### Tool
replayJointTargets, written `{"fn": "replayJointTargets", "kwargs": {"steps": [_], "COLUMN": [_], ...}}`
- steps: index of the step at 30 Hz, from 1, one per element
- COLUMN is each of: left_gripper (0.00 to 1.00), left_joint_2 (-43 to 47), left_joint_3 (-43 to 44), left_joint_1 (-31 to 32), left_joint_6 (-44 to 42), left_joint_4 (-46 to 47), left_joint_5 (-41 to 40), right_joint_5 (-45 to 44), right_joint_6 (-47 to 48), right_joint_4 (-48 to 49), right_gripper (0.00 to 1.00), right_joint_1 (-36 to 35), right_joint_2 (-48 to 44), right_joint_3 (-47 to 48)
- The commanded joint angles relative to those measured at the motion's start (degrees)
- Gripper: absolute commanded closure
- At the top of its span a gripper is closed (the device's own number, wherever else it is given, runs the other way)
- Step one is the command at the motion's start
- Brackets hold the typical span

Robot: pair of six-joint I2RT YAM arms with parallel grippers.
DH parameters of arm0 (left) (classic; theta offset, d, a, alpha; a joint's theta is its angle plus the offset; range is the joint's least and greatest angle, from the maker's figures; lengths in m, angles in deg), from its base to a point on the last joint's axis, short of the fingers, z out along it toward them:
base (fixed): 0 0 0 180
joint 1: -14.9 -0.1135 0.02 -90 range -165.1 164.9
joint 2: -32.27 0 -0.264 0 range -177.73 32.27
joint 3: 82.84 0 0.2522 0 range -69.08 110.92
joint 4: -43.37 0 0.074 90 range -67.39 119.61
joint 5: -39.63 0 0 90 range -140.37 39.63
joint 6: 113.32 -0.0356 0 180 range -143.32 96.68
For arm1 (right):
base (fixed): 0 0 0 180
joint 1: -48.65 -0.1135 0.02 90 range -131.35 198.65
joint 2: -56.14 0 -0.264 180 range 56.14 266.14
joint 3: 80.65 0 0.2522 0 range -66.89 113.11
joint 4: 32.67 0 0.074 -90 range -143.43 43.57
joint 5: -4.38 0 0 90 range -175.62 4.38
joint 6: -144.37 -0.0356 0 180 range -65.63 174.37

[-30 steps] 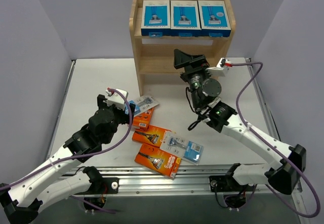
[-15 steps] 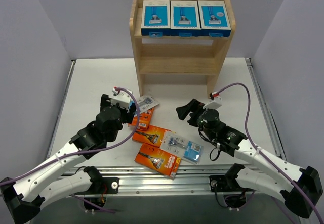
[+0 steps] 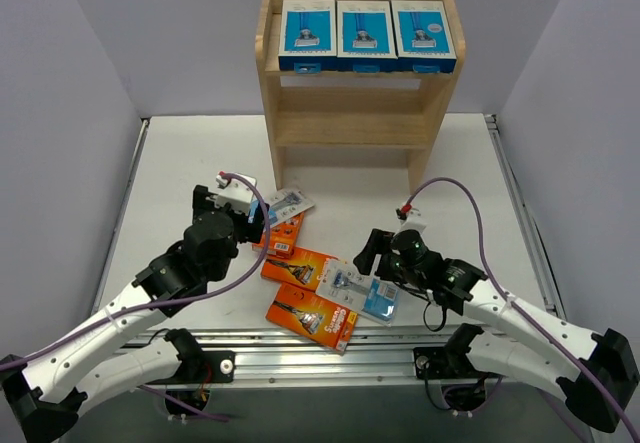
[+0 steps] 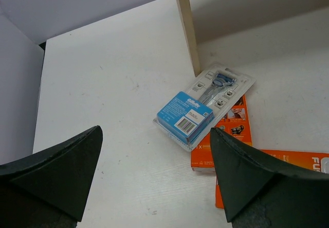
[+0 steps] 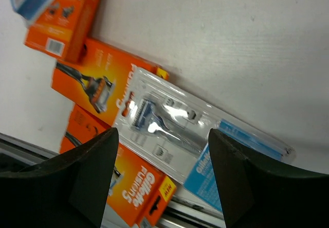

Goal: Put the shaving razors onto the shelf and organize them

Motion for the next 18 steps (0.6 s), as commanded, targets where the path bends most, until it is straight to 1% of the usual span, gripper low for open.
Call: {"fn": "replayJointTargets", "kwargs": {"steps": [1,3,5,7,8,9,10,11,12,13,14,15,16,18], "left_gripper": [0.06,0.06,0.06,0.06,0.06,0.06,0.06,0.01,0.16,0.23,0.23,0.22,0.15,0.11], "left_joint_2": [-1.8,-2.3,-2.7,-3.1,-3.3,-3.5,-3.8,-3.6,-3.1,-1.5,-0.5,0.3,1.9,3.6], "left_joint_3": [3.7,3.7,3.2,1.8,1.2,0.9,2.1,3.2,3.7,3.5,3.0,2.8,2.4,1.6], "left_joint_1": [-0.2,-0.7,-1.6,-4.0,-5.3,-8.8,-10.7,-11.8,-12.6,-12.5,-12.6,-12.6,-12.6,-12.6], "left_joint_6": [0.0,-2.3,-3.0,-2.9,-1.6,-0.8,0.3,2.9,2.4,2.0,2.0,2.0,2.0,2.0], "left_joint_4": [2.4,3.9,5.5,6.0,5.8,5.2,2.2,0.6,0.4,1.6,1.9,2.2,2.2,1.9], "left_joint_5": [-1.6,-2.1,-1.9,0.0,0.7,2.3,5.9,7.7,9.9,11.3,13.3,13.5,13.3,12.5], "right_joint_5": [2.3,1.2,2.6,2.7,2.7,2.7,2.4,2.2,2.3,3.1,3.3,3.4,3.4,2.9], "right_joint_6": [6.2,7.8,8.3,8.1,8.2,8.0,7.7,7.2,7.0,7.1,7.4,7.9,8.6,9.3], "right_joint_4": [-9.0,-11.4,-10.7,-10.6,-10.8,-10.7,-10.7,-10.7,-9.8,-9.0,-8.4,-7.1,-6.7,-5.0], "right_gripper": [0.34,0.34,0.32,0.32,0.31,0.31,0.31,0.31,0.31,0.32,0.32,0.32,0.32,0.32], "right_joint_1": [-0.8,-0.9,-0.9,-0.9,-0.9,-1.0,-0.9,-0.9,-0.9,-1.0,-1.1,-1.2,-1.5,-1.8], "right_joint_2": [2.3,2.1,1.0,0.2,0.3,0.7,1.0,1.3,2.1,2.4,2.9,3.7,4.1,4.7], "right_joint_3": [4.1,4.3,3.7,3.6,3.7,3.6,3.5,3.0,2.6,2.2,1.6,1.3,1.2,1.1]}}
